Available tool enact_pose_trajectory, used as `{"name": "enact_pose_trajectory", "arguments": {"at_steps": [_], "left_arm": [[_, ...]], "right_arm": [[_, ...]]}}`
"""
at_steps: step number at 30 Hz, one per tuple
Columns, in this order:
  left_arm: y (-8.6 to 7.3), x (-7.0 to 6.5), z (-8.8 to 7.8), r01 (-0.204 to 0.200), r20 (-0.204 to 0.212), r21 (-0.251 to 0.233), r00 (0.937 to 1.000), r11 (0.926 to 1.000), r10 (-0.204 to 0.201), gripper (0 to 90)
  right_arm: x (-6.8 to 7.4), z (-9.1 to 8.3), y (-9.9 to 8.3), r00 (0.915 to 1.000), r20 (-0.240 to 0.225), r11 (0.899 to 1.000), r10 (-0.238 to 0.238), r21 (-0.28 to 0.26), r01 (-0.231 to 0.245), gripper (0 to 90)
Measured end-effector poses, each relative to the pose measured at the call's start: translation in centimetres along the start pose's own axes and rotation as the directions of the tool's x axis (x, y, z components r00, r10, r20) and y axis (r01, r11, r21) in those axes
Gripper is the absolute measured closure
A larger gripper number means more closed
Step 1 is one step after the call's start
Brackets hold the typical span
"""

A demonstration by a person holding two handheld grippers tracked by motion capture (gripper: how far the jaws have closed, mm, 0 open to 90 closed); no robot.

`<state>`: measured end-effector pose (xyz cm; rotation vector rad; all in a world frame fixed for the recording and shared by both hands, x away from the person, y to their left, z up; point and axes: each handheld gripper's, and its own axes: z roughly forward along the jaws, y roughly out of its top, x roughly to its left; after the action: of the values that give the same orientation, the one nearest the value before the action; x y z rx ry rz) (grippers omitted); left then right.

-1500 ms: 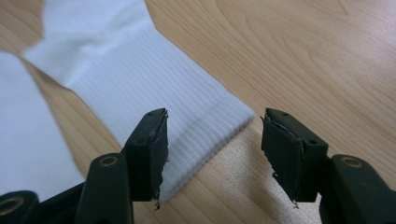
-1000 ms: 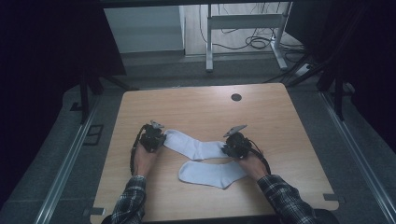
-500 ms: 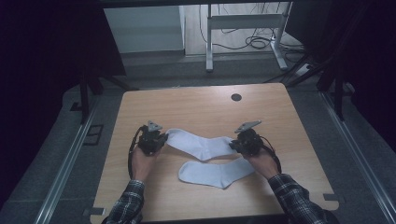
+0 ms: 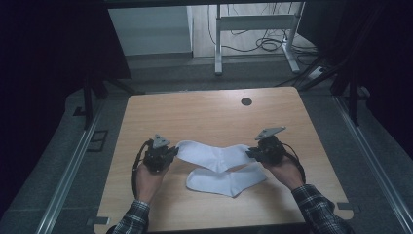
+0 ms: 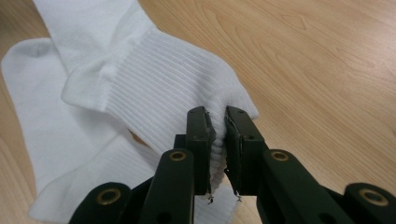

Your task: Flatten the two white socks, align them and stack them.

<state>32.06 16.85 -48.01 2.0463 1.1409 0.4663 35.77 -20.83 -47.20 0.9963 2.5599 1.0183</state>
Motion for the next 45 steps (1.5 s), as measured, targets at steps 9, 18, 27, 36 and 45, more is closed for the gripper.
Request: {"name": "enact_pose_trajectory", "arguments": {"at_steps": [9, 18, 27, 36, 45], "left_arm": [[-1.2, -1.8, -1.8, -0.013, 0.030, -0.016, 0.9995, 0.9998, 0.013, 87.1], [-1.9, -2.9, -2.7, -0.021, 0.056, -0.015, 0.9982, 0.9997, 0.022, 87.1], [-2.6, -4.4, -3.0, -0.028, 0.088, -0.003, 0.9957, 0.9996, 0.028, 87.1], [-2.8, -5.9, -2.4, -0.059, 0.108, 0.033, 0.9927, 0.9977, 0.055, 87.0], [-3.2, -6.3, -1.1, -0.097, 0.075, 0.127, 0.9934, 0.9872, 0.088, 85.9]], "right_arm": [[0.1, -1.3, -0.9, 0.9999, -0.015, 1.000, -0.003, -0.001, 0.003, 80.1], [0.5, -2.5, -1.8, 0.9996, -0.028, 1.000, -0.009, 0.001, 0.009, 80.0], [0.8, -3.8, -3.1, 0.9989, -0.046, 1.000, -0.013, 0.010, 0.014, 79.8], [0.4, -4.5, -4.5, 0.9990, -0.045, 0.999, 0.005, 0.037, -0.003, 79.8], [0.5, -2.8, -4.9, 0.9989, -0.046, 0.995, -0.010, 0.098, 0.015, 78.5]]}}
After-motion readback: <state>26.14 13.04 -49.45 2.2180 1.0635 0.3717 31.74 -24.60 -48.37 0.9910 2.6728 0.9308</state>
